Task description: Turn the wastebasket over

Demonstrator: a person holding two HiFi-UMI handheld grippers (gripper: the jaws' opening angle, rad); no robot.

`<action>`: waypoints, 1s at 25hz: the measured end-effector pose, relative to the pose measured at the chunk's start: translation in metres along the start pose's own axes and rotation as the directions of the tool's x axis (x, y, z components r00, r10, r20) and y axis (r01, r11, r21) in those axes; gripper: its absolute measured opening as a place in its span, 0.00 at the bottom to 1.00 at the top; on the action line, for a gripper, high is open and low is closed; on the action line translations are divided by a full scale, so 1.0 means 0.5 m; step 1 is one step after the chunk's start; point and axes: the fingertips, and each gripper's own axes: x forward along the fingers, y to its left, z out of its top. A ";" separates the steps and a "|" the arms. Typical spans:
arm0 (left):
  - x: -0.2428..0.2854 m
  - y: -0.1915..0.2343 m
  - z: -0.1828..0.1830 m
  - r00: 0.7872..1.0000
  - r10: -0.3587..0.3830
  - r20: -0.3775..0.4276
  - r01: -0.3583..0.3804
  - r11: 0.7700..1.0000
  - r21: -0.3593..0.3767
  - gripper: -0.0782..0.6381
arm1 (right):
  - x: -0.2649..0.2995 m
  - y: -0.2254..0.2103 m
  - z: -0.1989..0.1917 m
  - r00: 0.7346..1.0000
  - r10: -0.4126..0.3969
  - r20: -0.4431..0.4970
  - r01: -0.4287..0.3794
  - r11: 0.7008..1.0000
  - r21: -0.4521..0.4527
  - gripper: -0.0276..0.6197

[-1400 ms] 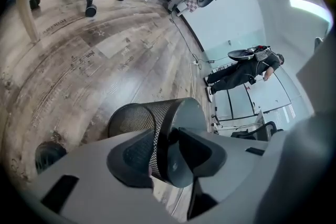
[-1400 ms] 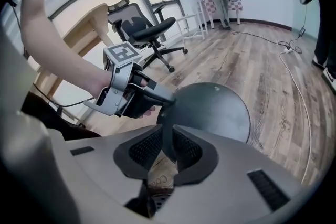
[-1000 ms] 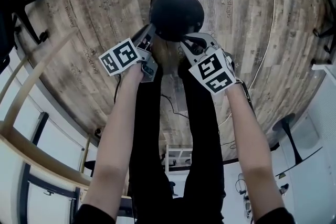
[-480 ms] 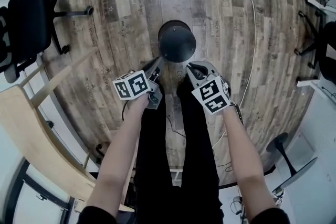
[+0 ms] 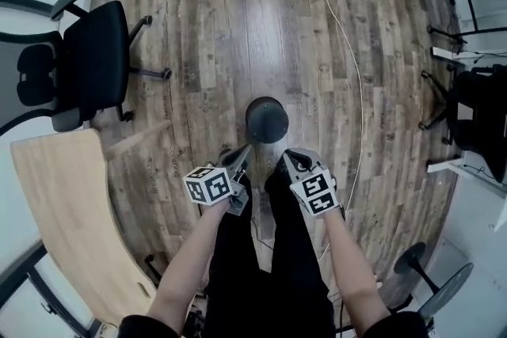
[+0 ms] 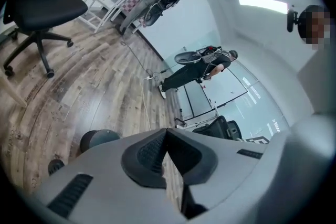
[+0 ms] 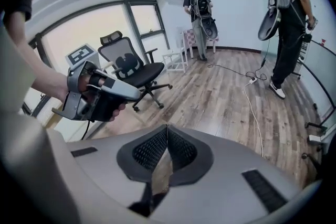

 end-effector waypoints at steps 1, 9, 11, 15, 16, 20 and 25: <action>-0.014 -0.031 0.017 1.000 -0.014 0.016 0.014 1.000 0.016 0.13 | -0.022 -0.002 0.022 1.000 -0.013 0.025 0.013 1.000 0.009 0.09; -0.121 -0.227 0.167 0.987 -0.073 0.141 0.053 0.989 0.141 0.13 | -0.185 -0.001 0.235 0.975 -0.047 0.218 0.043 0.999 0.022 0.09; -0.152 -0.273 0.177 0.986 -0.078 0.149 0.052 0.984 0.170 0.13 | -0.235 0.007 0.267 0.968 -0.051 0.246 0.047 0.999 0.022 0.09; -0.212 -0.354 0.209 0.977 -0.094 0.191 0.044 0.966 0.253 0.13 | -0.328 0.011 0.335 0.945 -0.070 0.318 0.070 0.997 0.011 0.09; -0.227 -0.370 0.222 0.975 -0.098 0.201 0.039 0.959 0.279 0.13 | -0.348 0.013 0.355 0.938 -0.076 0.339 0.076 0.997 0.013 0.09; -0.275 -0.441 0.247 0.973 -0.111 0.203 0.021 0.917 0.398 0.13 | -0.431 0.029 0.413 0.907 -0.100 0.409 0.100 0.995 0.021 0.09; -0.333 -0.530 0.285 0.962 -0.151 0.228 0.014 0.858 0.513 0.13 | -0.522 0.053 0.465 0.861 -0.127 0.492 0.122 0.992 0.042 0.09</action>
